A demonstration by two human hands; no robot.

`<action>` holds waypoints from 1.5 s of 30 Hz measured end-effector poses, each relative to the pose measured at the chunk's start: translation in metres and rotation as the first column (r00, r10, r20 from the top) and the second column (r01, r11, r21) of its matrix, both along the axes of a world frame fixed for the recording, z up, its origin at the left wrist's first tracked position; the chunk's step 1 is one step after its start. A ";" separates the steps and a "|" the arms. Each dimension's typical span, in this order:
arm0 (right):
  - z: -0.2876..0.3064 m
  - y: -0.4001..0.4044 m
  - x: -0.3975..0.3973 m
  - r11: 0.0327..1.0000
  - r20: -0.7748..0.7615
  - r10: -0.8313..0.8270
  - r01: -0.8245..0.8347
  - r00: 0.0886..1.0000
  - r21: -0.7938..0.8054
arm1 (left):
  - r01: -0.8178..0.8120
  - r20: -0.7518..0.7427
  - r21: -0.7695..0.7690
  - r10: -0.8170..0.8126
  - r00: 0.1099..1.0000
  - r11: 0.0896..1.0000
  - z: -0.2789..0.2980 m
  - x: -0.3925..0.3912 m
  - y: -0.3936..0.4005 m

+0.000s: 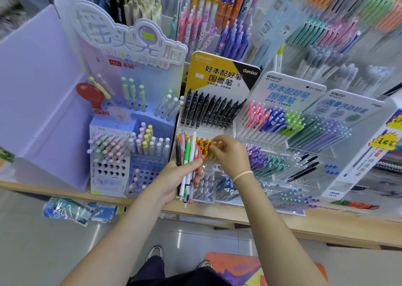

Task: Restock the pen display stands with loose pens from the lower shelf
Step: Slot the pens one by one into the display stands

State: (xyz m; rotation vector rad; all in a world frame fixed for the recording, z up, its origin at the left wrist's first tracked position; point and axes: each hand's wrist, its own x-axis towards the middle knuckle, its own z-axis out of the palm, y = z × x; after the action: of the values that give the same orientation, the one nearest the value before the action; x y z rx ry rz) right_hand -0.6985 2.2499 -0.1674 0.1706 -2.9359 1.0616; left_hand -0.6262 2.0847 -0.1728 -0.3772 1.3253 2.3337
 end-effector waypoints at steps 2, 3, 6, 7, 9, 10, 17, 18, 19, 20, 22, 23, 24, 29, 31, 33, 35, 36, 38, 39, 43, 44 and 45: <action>0.018 -0.004 0.008 0.984 0.009 -0.039 0.040 0.999 -0.176 | 0.045 -0.010 -0.027 -0.045 0.999 0.999 0.002 0.002 0.000; 0.025 -0.005 0.012 0.949 0.064 -0.034 0.052 0.997 -0.312 | 0.082 -0.017 -0.042 -0.083 0.996 0.996 0.005 0.002 0.000; 0.045 -0.004 0.024 0.828 0.305 0.140 0.058 0.942 -0.558 | 0.227 -0.040 -0.108 -0.232 0.972 0.968 0.016 0.003 0.003; 0.049 -0.003 0.026 0.807 0.355 0.207 0.046 0.912 -0.588 | 0.266 -0.044 -0.123 -0.273 0.961 0.956 0.021 0.003 0.005; 0.057 0.005 0.029 0.768 0.381 0.250 0.057 0.890 -0.638 | 0.297 -0.069 -0.139 -0.308 0.949 0.945 0.030 0.004 0.011; 0.061 0.010 0.030 0.759 0.373 0.232 0.073 0.898 -0.647 | 0.291 -0.092 -0.145 -0.306 0.948 0.946 0.033 0.003 0.013; 0.069 0.043 0.033 0.680 0.323 0.048 0.206 0.945 -0.704 | 0.231 -0.169 -0.242 -0.276 0.946 0.942 0.040 0.006 0.024; 0.070 0.048 0.032 0.620 0.322 -0.007 0.257 0.947 -0.741 | 0.207 -0.170 -0.261 -0.256 0.951 0.943 0.039 0.006 0.024; 0.072 0.054 0.032 0.558 0.317 -0.048 0.289 0.947 -0.778 | 0.173 -0.160 -0.266 -0.220 0.962 0.948 0.037 0.007 0.022; 0.073 0.059 0.033 0.502 0.311 -0.070 0.303 0.948 -0.810 | 0.123 -0.138 -0.243 -0.159 0.978 0.962 0.035 0.006 0.021; 0.075 0.066 0.035 0.444 0.309 -0.055 0.301 0.949 -0.844 | -0.034 -0.092 -0.169 0.019 0.996 0.985 0.032 0.004 0.019; 0.075 0.066 0.036 0.443 0.321 -0.022 0.297 0.947 -0.846 | -0.110 -0.076 -0.166 0.098 0.992 0.980 0.032 0.002 0.019; 0.073 0.064 0.039 0.454 0.339 0.025 0.292 0.940 -0.842 | -0.162 -0.066 -0.191 0.152 0.986 0.968 0.032 0.000 0.020; 0.054 0.033 0.051 0.538 0.406 0.240 0.227 0.882 -0.812 | -0.303 0.001 -0.153 0.307 0.952 0.941 0.041 -0.013 0.025; 0.047 0.023 0.055 0.554 0.416 0.298 0.200 0.859 -0.809 | -0.323 0.016 -0.184 0.331 0.943 0.928 0.041 -0.017 0.021; 0.041 0.018 0.058 0.570 0.423 0.329 0.180 0.844 -0.802 | -0.313 0.001 -0.236 0.322 0.947 0.920 0.040 -0.018 0.018; 0.037 0.015 0.060 0.575 0.426 0.349 0.168 0.835 -0.801 | -0.308 -0.009 -0.239 0.315 0.949 0.921 0.036 -0.018 0.014; 0.035 0.014 0.061 0.576 0.428 0.358 0.165 0.830 -0.801 | -0.295 -0.009 -0.240 0.302 0.953 0.925 0.034 -0.017 0.012; 0.034 0.011 0.063 0.585 0.436 0.368 0.160 0.822 -0.795 | -0.261 -0.026 -0.221 0.262 0.965 0.940 0.032 -0.015 0.008; 0.033 0.010 0.064 0.597 0.438 0.359 0.158 0.824 -0.786 | -0.238 -0.035 -0.209 0.236 0.971 0.949 0.030 -0.014 0.007; 0.039 0.010 0.062 0.674 0.383 0.186 0.166 0.905 -0.720 | -0.199 -0.123 -0.224 0.175 0.977 0.954 0.027 -0.010 0.004; 0.044 0.009 0.060 0.666 0.354 0.142 0.176 0.924 -0.725 | -0.175 -0.157 -0.246 0.139 0.978 0.953 0.028 -0.010 0.004; 0.049 0.010 0.058 0.654 0.328 0.108 0.182 0.938 -0.734 | -0.143 -0.188 -0.265 0.094 0.978 0.954 0.029 -0.010 0.005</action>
State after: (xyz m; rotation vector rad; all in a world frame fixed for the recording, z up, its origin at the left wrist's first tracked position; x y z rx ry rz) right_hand -0.6407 2.2600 -0.1181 -0.1130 -2.3959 2.4051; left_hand -0.6364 2.0900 -0.1435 -0.3529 1.7695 2.3243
